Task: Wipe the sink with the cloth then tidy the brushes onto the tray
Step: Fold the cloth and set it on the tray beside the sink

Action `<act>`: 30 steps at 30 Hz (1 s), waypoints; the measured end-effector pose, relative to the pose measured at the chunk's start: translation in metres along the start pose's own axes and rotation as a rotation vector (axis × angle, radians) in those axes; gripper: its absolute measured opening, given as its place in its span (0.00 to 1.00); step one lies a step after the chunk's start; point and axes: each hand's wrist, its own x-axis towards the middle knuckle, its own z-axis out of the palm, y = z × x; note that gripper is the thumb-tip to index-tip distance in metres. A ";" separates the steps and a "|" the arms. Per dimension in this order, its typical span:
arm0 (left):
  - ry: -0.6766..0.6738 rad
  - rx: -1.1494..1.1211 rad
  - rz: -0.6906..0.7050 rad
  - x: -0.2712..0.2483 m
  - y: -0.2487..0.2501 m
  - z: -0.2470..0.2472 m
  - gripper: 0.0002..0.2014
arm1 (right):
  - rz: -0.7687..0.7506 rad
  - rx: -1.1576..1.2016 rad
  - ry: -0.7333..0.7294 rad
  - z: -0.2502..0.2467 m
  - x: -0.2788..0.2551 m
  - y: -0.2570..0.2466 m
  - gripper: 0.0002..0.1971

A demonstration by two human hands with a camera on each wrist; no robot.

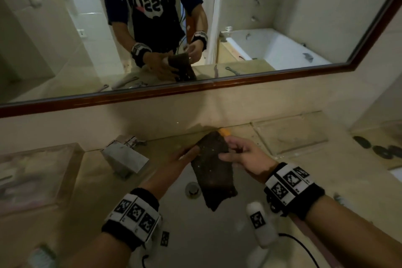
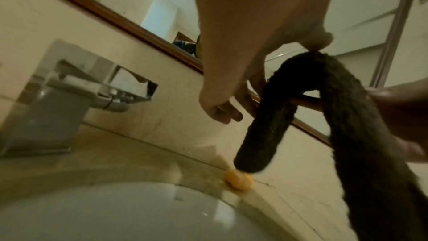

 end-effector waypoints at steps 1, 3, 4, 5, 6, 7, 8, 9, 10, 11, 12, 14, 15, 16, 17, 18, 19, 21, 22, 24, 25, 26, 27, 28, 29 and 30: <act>-0.040 -0.040 0.016 -0.001 0.003 0.004 0.19 | -0.013 0.044 -0.005 0.000 -0.003 -0.004 0.15; -0.109 -0.078 0.030 0.005 0.003 0.009 0.20 | -0.036 0.105 0.015 0.000 -0.005 -0.007 0.18; -0.130 -0.097 0.038 0.010 0.003 0.013 0.20 | -0.048 0.117 0.040 -0.001 -0.005 -0.008 0.18; -0.147 -0.108 0.059 0.014 0.002 0.016 0.18 | -0.061 0.120 0.059 -0.003 -0.007 -0.010 0.18; -0.163 -0.115 0.080 0.017 0.000 0.020 0.19 | -0.070 0.115 0.080 -0.007 -0.008 -0.011 0.18; -0.165 -0.122 0.085 0.020 0.000 0.024 0.22 | -0.080 0.109 0.094 -0.011 -0.010 -0.013 0.18; -0.153 -0.124 0.086 0.023 0.000 0.027 0.26 | -0.087 0.109 0.103 -0.016 -0.011 -0.014 0.17; -0.132 -0.113 0.105 0.027 -0.001 0.030 0.29 | -0.094 0.110 0.105 -0.022 -0.013 -0.016 0.17; -0.122 -0.112 0.140 0.030 0.001 0.034 0.29 | -0.098 0.118 0.105 -0.027 -0.013 -0.017 0.16; -0.122 -0.113 0.180 0.033 0.003 0.039 0.30 | -0.100 0.125 0.100 -0.033 -0.014 -0.018 0.15; -0.141 -0.113 0.209 0.036 0.005 0.045 0.30 | -0.109 0.147 0.090 -0.040 -0.014 -0.019 0.15; -0.211 -0.107 0.221 0.042 0.014 0.059 0.27 | -0.131 0.187 0.073 -0.056 -0.014 -0.019 0.16; -0.234 -0.100 0.218 0.045 0.019 0.066 0.23 | -0.133 0.185 0.071 -0.064 -0.015 -0.020 0.16; -0.239 -0.096 0.212 0.048 0.024 0.073 0.20 | -0.130 0.177 0.075 -0.073 -0.014 -0.021 0.16; -0.225 -0.092 0.198 0.053 0.027 0.082 0.18 | -0.127 0.169 0.077 -0.082 -0.014 -0.023 0.16; -0.204 -0.096 0.181 0.059 0.029 0.090 0.19 | -0.128 0.173 0.074 -0.092 -0.013 -0.024 0.16; -0.189 -0.109 0.158 0.064 0.030 0.099 0.20 | -0.127 0.179 0.058 -0.103 -0.012 -0.027 0.16; -0.192 -0.149 0.122 0.074 0.033 0.117 0.21 | -0.121 0.161 0.039 -0.126 -0.008 -0.032 0.17; -0.195 -0.155 0.116 0.079 0.033 0.126 0.21 | -0.122 0.121 0.042 -0.138 -0.005 -0.034 0.17; -0.180 -0.141 0.107 0.092 0.036 0.144 0.21 | -0.133 0.018 0.084 -0.161 -0.001 -0.040 0.17; -0.159 -0.129 0.100 0.098 0.039 0.152 0.19 | -0.147 -0.032 0.109 -0.173 0.000 -0.043 0.16; -0.128 -0.120 0.092 0.103 0.042 0.161 0.17 | -0.161 -0.079 0.127 -0.184 0.002 -0.044 0.16; -0.087 -0.106 0.087 0.109 0.045 0.169 0.15 | -0.164 -0.126 0.145 -0.194 0.002 -0.046 0.16; -0.036 -0.070 0.088 0.117 0.047 0.177 0.14 | -0.156 -0.165 0.167 -0.205 0.003 -0.045 0.15; 0.030 0.008 0.106 0.122 0.050 0.183 0.14 | -0.142 -0.196 0.197 -0.214 0.003 -0.044 0.14; 0.102 0.117 0.151 0.129 0.054 0.189 0.13 | -0.123 -0.206 0.243 -0.224 0.006 -0.042 0.12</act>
